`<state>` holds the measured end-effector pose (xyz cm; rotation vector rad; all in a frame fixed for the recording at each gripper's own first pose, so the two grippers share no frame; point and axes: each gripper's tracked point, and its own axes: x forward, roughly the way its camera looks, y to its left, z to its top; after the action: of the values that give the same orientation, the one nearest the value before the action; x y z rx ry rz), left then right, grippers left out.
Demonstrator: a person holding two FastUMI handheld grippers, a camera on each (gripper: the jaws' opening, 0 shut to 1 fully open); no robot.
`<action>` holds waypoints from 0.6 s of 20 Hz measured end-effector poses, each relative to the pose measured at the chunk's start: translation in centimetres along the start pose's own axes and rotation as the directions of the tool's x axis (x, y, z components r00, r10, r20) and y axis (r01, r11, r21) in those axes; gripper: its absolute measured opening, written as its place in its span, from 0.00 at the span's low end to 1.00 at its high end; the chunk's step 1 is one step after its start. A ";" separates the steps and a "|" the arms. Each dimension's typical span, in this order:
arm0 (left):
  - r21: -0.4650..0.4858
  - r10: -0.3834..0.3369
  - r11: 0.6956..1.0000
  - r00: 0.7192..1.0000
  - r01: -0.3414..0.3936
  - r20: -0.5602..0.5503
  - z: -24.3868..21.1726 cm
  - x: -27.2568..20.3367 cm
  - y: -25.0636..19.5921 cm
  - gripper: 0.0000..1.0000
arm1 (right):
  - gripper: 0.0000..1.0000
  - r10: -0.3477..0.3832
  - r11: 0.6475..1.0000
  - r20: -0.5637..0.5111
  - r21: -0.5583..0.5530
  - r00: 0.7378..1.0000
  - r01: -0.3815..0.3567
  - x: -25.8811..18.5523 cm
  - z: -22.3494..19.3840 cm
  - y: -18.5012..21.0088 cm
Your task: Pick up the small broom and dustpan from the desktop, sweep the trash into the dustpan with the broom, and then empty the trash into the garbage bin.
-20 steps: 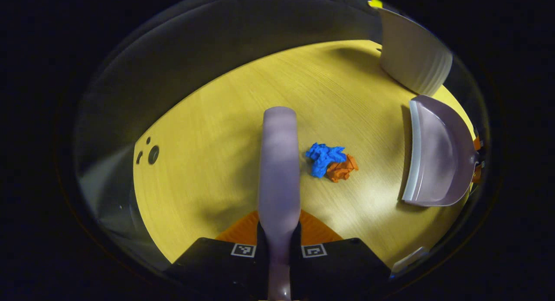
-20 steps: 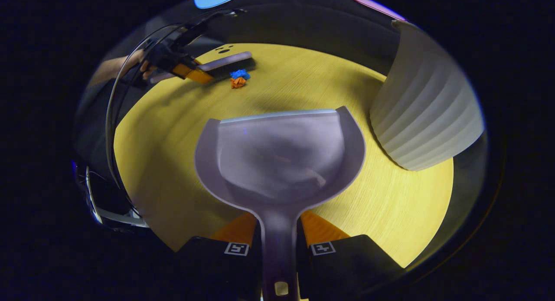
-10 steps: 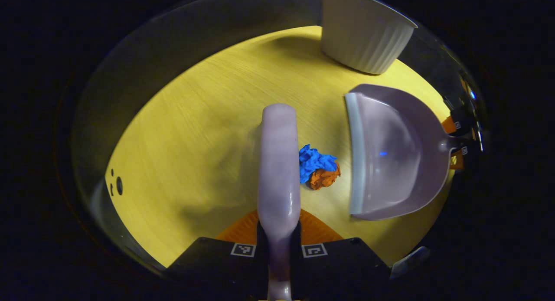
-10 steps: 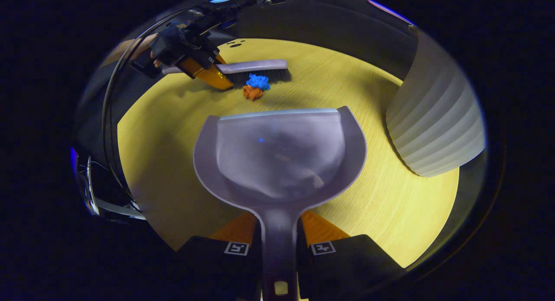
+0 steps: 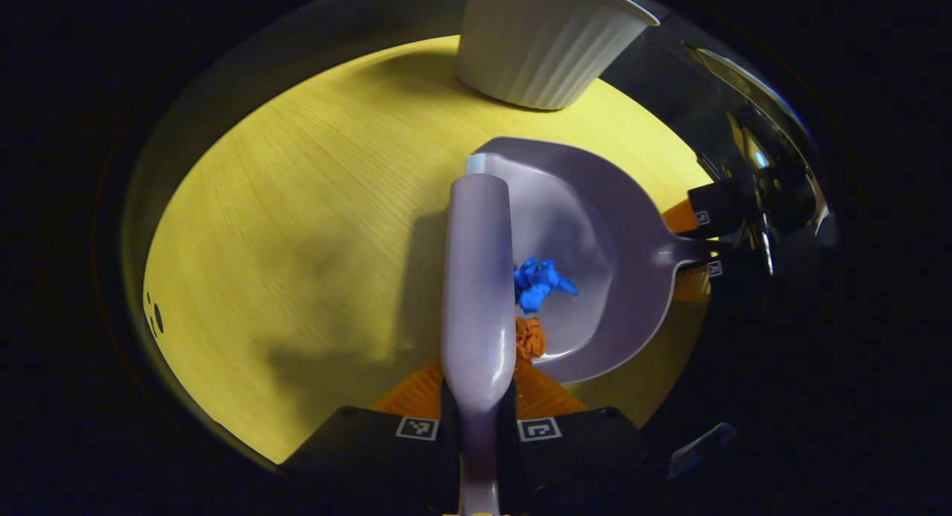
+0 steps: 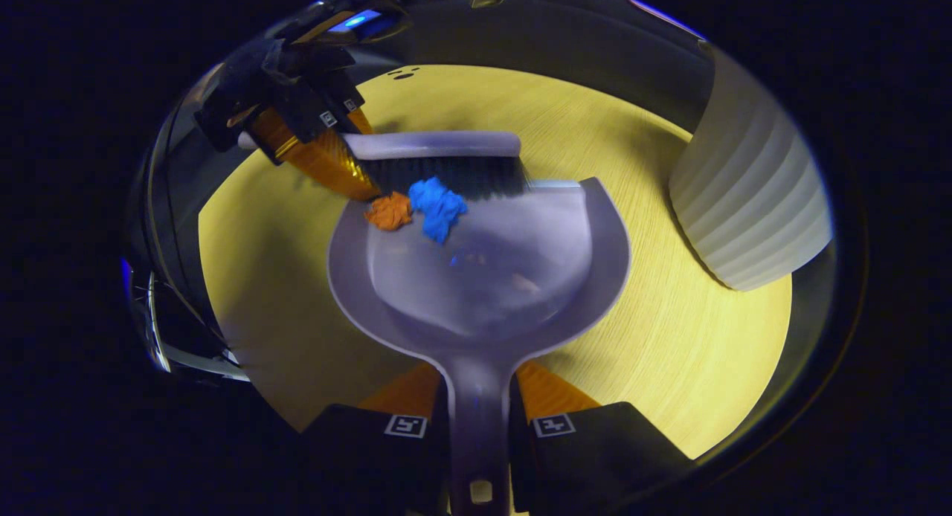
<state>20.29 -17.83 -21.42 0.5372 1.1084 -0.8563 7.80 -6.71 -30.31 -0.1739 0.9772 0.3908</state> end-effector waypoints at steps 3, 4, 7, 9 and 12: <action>-0.046 0.034 0.998 0.998 -0.032 0.049 0.3 -0.1 -0.5 0.24 | 0.37 -0.004 1.000 0.020 0.009 1.000 0.004 -0.1 0.4 -0.9; -0.078 0.043 0.996 0.996 -0.037 0.077 0.4 -0.1 -0.8 0.24 | 0.36 -0.004 1.000 0.024 0.007 1.000 0.003 -0.2 0.5 -1.3; -0.179 0.072 0.983 0.984 -0.043 0.162 0.3 -0.8 -1.5 0.24 | 0.37 -0.009 1.000 0.031 0.014 0.999 0.008 0.5 -0.2 -1.5; -0.256 0.099 0.966 0.974 -0.044 0.203 -0.5 -2.0 -1.5 0.24 | 0.37 -0.017 1.000 0.036 0.024 0.999 0.016 0.5 -0.5 -1.9; -0.377 0.156 0.925 0.950 -0.045 0.271 -2.5 -3.3 -0.8 0.24 | 0.37 -0.033 0.999 0.048 0.025 0.998 0.031 -0.7 -0.7 -1.8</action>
<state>17.59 -15.35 -19.23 0.1439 0.9243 -0.5945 7.61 -8.77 -30.24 -0.1574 0.9302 0.3522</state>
